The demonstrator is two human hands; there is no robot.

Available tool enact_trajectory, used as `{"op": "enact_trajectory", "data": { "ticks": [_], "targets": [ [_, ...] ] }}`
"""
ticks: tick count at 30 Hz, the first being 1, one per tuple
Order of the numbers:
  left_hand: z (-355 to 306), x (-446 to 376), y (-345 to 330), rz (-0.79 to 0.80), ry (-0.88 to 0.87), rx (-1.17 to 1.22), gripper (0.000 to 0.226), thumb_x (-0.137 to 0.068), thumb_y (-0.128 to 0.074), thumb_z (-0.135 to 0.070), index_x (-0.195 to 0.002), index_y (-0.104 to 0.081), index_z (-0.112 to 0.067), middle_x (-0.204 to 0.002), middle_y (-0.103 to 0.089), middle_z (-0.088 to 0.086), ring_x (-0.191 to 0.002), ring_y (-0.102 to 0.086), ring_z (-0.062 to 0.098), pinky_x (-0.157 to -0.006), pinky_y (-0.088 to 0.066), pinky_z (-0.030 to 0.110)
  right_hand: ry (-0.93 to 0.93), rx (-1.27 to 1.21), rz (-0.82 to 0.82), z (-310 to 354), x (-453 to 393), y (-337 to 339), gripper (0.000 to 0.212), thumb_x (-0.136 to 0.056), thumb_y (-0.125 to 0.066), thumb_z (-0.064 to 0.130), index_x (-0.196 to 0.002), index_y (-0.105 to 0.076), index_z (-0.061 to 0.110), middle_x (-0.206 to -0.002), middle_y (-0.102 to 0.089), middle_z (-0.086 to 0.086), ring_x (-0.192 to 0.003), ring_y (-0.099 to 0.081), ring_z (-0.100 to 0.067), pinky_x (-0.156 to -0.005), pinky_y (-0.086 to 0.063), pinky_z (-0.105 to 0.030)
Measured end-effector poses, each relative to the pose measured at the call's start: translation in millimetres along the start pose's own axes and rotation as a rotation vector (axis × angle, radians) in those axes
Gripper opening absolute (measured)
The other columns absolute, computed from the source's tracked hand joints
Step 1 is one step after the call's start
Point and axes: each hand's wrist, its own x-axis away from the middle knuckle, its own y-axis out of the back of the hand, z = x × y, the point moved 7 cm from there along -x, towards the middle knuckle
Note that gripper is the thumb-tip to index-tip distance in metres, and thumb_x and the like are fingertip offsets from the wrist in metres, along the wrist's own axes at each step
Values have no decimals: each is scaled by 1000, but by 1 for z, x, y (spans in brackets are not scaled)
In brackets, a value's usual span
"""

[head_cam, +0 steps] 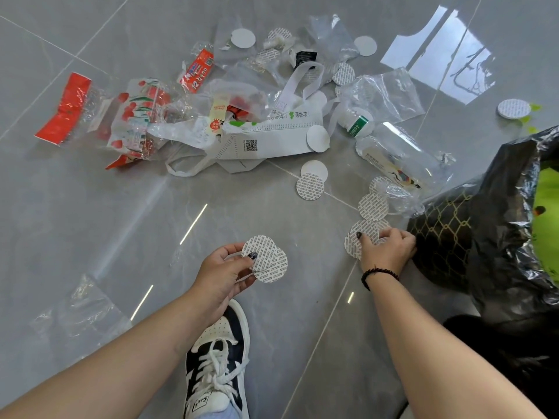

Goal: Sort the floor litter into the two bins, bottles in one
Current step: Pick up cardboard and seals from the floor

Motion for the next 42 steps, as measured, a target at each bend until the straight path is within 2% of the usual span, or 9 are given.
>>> {"op": "enact_trajectory", "data": {
  "ticks": [5, 10, 14, 18, 23, 26, 30, 36, 42],
  "targets": [
    [-2, -1, -3, -12, -7, -8, 28, -90, -57, 5, -114, -58, -8, -105, -70, 13, -76, -67, 18, -65, -55, 27, 45, -95, -33, -4, 26, -3, 16, -79, -72, -1, -90, -61, -2, -132, -52, -15, -124, -49, -25, -97, -31, -17],
    [-4, 1, -8, -16, -87, -48, 62, -88, -57, 8, -132, -38, -31, -106, -67, 16, -78, -70, 22, -60, -58, 27, 173, -144, -72, 10, 46, -4, 11, -76, -71, -5, -79, -63, 1, -105, -66, -13, -102, -61, -28, -86, -34, -13],
    [-18, 7, -17, 22, -425, -558, 51, -90, -54, 4, -112, -62, -41, -96, -67, -1, -86, -70, 22, -72, -60, 29, 294, -187, -52, 34, 55, -1, 9, -76, -71, -3, -77, -64, 3, -82, -62, -7, -76, -51, -16, -68, -31, -2],
    [-28, 14, -26, -27, -647, -848, 32, -90, -54, 2, -102, -74, -20, -96, -63, -8, -86, -61, 4, -82, -49, 13, 25, -361, 153, 45, 47, -8, 14, -79, -73, 10, -76, -61, 16, -70, -59, 8, -68, -56, -11, -65, -41, -12],
    [-35, 12, -29, -2, -654, -778, 26, -95, -57, -11, -116, -68, -18, -101, -55, -15, -91, -63, 11, -88, -55, 34, -177, -796, 600, 74, 57, -27, 16, -79, -74, 3, -84, -63, 13, -77, -71, 0, -71, -66, -13, -67, -53, -26],
    [-32, 11, -38, 85, -555, -633, 11, -93, -60, -21, -102, -68, -21, -99, -58, -9, -84, -66, 15, -83, -58, 36, -189, -824, 770, 90, 72, -37, 13, -81, -72, 3, -86, -62, 12, -73, -72, -1, -68, -68, -16, -64, -55, -31],
    [-26, 6, -37, 40, -440, -512, 8, -94, -60, -16, -89, -65, -13, -84, -71, 15, -77, -70, 31, -69, -60, 29, -128, -710, 730, 97, 79, -39, 14, -81, -73, 5, -86, -62, 13, -74, -72, -2, -67, -68, -14, -66, -57, -30],
    [-29, 2, -20, -62, -373, -376, 11, -96, -57, -11, -90, -62, -4, -91, -70, 9, -75, -73, 19, -64, -60, 28, -501, -1166, 549, 81, 71, -34, 11, -84, -67, 2, -87, -63, 12, -73, -70, 3, -66, -66, -11, -62, -54, -27],
    [-34, 18, -46, 23, -367, -252, 13, -92, -61, -18, -94, -64, -6, -94, -71, 12, -75, -73, 14, -63, -58, 24, -439, -1012, 628, 94, 105, -46, 12, -83, -69, 4, -91, -62, 9, -73, -71, -1, -69, -66, -16, -67, -56, -30]
  ]
}}
